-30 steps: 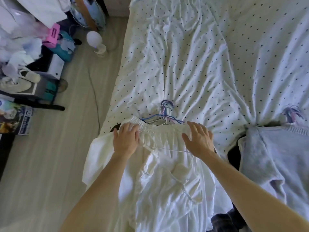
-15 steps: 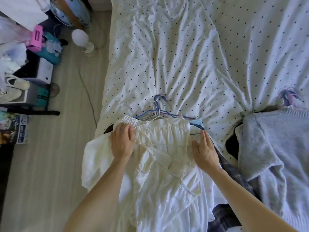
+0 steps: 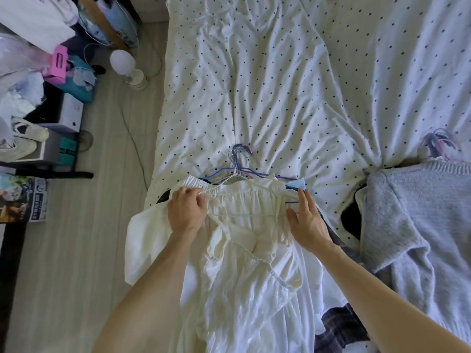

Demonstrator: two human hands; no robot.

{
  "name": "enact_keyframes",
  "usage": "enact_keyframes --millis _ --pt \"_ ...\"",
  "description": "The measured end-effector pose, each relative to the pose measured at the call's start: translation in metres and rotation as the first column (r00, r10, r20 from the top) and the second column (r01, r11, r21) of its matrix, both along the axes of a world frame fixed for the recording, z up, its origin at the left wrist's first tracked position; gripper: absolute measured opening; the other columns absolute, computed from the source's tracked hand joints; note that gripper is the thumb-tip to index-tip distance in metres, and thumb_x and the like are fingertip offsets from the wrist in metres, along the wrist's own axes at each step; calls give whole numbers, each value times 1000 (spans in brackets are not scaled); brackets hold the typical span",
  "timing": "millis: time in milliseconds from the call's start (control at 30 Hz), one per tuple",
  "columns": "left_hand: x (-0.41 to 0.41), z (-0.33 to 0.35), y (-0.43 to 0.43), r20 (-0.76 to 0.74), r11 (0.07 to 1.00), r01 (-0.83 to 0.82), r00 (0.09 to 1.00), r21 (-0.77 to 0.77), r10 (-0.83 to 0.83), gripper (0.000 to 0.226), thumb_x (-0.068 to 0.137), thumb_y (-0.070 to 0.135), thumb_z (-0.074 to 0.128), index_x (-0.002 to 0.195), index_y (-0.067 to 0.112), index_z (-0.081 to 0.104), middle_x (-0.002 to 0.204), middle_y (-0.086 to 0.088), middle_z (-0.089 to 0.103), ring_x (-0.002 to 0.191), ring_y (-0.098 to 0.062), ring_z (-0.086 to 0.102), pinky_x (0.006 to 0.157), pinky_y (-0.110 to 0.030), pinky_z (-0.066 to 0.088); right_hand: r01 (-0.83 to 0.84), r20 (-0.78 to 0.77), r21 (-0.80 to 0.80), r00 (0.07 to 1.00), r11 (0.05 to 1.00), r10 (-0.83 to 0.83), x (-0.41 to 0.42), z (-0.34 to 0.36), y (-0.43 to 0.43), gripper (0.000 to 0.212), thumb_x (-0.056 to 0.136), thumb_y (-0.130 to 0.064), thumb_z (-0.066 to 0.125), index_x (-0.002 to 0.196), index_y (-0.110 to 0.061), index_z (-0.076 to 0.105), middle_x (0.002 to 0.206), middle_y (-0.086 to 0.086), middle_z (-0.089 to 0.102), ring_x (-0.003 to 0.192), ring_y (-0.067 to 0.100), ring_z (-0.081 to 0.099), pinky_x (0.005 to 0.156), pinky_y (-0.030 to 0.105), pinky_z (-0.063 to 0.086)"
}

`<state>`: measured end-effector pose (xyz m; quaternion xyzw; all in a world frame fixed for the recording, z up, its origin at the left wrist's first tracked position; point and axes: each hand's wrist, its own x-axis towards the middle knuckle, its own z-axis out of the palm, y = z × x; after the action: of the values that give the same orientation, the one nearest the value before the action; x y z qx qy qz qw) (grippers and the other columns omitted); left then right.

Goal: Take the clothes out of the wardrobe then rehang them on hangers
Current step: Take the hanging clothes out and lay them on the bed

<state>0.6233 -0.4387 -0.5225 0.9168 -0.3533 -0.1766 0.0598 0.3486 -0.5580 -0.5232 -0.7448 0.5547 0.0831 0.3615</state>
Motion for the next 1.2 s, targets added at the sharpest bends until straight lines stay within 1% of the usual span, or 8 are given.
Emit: enact_keyframes --millis 233,400,500,667,800,1000,1100,1200 --pt "-20 3 29 115 990 -92 990 111 79 30 95 29 55 123 30 63 135 -6 52 109 -32 55 81 -44 43 -55 -83 -30 995 998 52 -5 2 9 64 105 -41 34 158 -12 14 165 14 13 152 27 14 124 36 13" --pt "-10 6 26 -77 974 -98 990 206 116 43 102 38 33 145 38 41 149 -4 40 127 -32 44 97 -48 41 -70 -118 -14 991 997 67 -9 10 10 67 105 -45 29 159 -15 7 166 15 9 153 27 12 124 38 12" --pt "-8 24 21 -120 967 -142 978 213 170 52 103 37 35 154 30 29 161 -8 25 139 -34 35 107 -51 39 -90 -67 -2 994 996 90 -17 31 16 67 105 -45 31 160 -16 6 167 12 6 154 25 8 124 37 12" --pt "-49 78 4 -137 978 4 990 208 25 62 101 33 43 157 21 22 164 -8 17 144 -33 30 112 -48 35 -91 81 -89 992 992 98 -66 99 36 62 103 -36 46 158 -18 23 163 0 25 150 16 22 118 24 13" --pt "-132 131 -16 -128 952 280 956 122 -264 64 97 30 49 156 20 26 163 -8 22 144 -29 32 113 -43 35 32 125 -156 992 987 -13 -145 163 57 57 101 -41 48 154 -23 34 159 -5 34 150 11 22 119 26 24" --pt "-323 228 -67 -93 723 691 720 -4 -688 60 98 37 46 154 23 31 163 -6 20 148 -27 23 118 -48 26 160 117 -468 986 869 -119 -318 276 89 43 97 -26 61 138 -16 58 148 5 52 144 22 38 120 36 30" --pt "-447 285 -87 -22 543 836 543 -81 -839 62 98 39 43 156 25 26 165 -7 16 150 -27 17 120 -50 19 279 130 -642 957 714 -258 -419 333 117 39 88 -16 74 125 -10 67 132 12 64 129 34 55 103 45 47" --pt "-582 341 -89 72 323 935 336 -146 -939 59 98 38 42 155 26 30 165 -5 18 151 -25 16 121 -49 17 368 109 -700 902 612 -417 -522 384 162 37 92 -21 68 129 -12 66 137 11 61 136 33 49 107 51 44"
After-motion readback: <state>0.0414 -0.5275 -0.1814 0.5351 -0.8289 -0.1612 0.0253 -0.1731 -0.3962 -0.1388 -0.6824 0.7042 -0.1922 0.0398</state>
